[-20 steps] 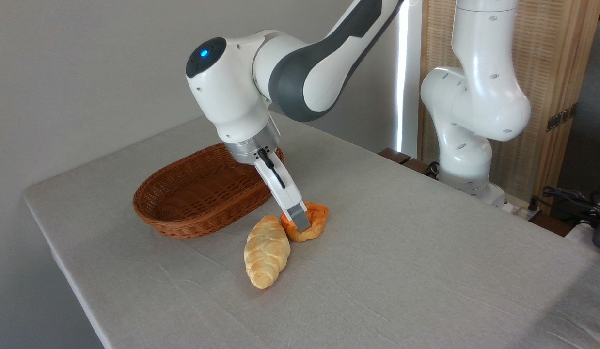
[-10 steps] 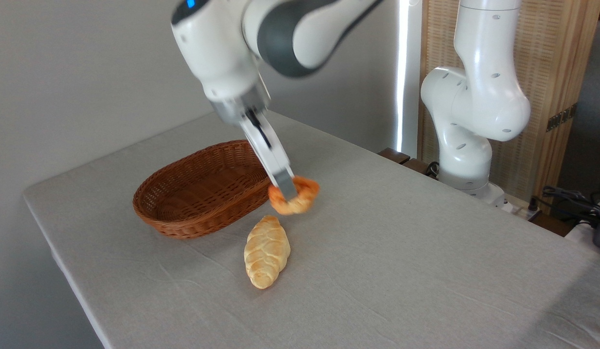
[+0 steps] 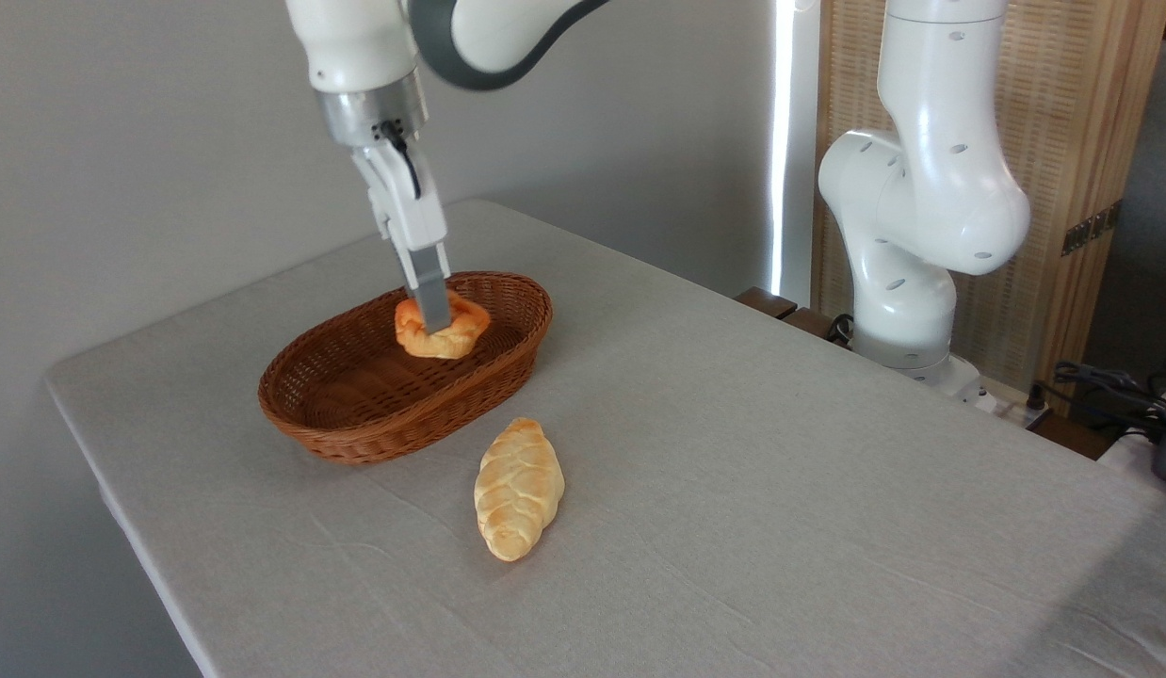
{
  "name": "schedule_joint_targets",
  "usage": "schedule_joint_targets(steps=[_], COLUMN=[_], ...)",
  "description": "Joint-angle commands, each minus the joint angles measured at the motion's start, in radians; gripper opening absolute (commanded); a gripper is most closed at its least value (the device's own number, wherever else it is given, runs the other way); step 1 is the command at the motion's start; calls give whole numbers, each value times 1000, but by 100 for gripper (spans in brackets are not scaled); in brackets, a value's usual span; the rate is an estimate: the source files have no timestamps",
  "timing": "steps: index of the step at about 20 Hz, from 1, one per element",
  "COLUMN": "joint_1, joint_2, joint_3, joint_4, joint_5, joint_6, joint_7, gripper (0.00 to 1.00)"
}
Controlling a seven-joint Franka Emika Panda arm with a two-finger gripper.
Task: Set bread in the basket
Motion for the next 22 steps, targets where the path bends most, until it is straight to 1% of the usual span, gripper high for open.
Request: schedule_joint_targets(steps=[1,6,8,10,11,13,14,15,16,18,19,20,22], joint_1=[0,0,0,13,21,21,21,21,21,23,23,23,23], joint_2=[80,84,78,54,37,23,20,12,11,11,8,8,6], joint_3=[-37,-37,-29,-15,9,67,94,115,138,166,208,235,250], joint_4=[25,25,25,43,49,100,117,134,146,163,177,183,192], joint_5=[-14,-14,-3,-2,-2,0,14,44,58,61,61,60,60], joint_6=[79,87,82,67,49,-20,-51,-69,-80,-93,-102,-102,-122], joint_7=[-100,-113,-113,-116,-114,-114,-113,-113,-114,-111,-96,-78,-4], gripper=[100,100,100,100,100,100,100,100,100,100,100,100,100])
